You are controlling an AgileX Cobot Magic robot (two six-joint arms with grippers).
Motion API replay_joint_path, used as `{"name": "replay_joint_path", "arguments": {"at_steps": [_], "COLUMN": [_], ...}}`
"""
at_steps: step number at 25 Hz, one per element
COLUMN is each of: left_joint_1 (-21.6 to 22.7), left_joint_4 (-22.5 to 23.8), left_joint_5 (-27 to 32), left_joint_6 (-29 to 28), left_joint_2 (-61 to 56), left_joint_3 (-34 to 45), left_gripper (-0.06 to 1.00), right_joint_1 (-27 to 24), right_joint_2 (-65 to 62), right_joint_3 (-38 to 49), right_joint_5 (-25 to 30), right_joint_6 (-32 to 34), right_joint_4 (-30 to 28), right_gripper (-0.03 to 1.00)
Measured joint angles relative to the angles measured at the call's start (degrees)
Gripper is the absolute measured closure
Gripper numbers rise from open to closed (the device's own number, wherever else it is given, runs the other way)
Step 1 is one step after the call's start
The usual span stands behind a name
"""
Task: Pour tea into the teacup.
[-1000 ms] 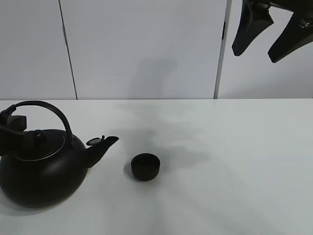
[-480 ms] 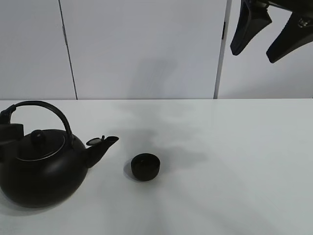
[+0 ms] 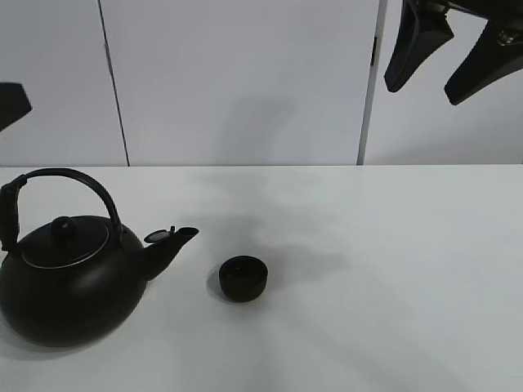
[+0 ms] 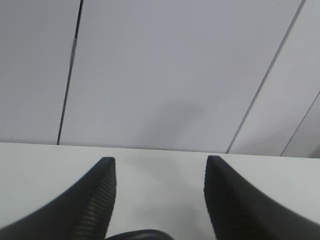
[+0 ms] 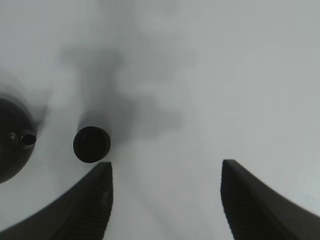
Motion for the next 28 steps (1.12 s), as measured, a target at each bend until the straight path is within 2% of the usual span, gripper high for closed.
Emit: {"name": "replay_joint_path", "arguments": {"at_steps": [2, 10, 14, 20, 24, 28], "left_joint_1": [0.0, 0.0, 0.0, 0.0, 0.0, 1.3], "left_joint_4": [0.1, 3.1, 3.2, 3.2, 3.3, 3.1], "left_joint_5": [7.8, 50.8, 67.8, 88.4, 97.7, 104.0], "left_joint_6": [-0.2, -0.2, -0.3, -3.0, -4.1, -5.9], "left_joint_2": [-2.6, -5.1, -5.0, 0.9, 7.9, 14.2], "left_joint_3": [-4.1, -27.1, -38.2, -52.1, -59.4, -65.0], "left_gripper": [0.55, 0.55, 0.55, 0.55, 0.55, 0.55], "right_joint_1": [0.0, 0.0, 0.0, 0.0, 0.0, 0.0], "right_joint_2": [0.0, 0.0, 0.0, 0.0, 0.0, 0.0], "right_joint_3": [0.0, 0.0, 0.0, 0.0, 0.0, 0.0], "right_joint_5": [0.0, 0.0, 0.0, 0.0, 0.0, 0.0], "right_joint_6": [0.0, 0.0, 0.0, 0.0, 0.0, 0.0], "right_joint_4": [0.0, 0.0, 0.0, 0.0, -0.1, -0.1], "right_gripper": [0.54, 0.54, 0.54, 0.54, 0.54, 0.54]}}
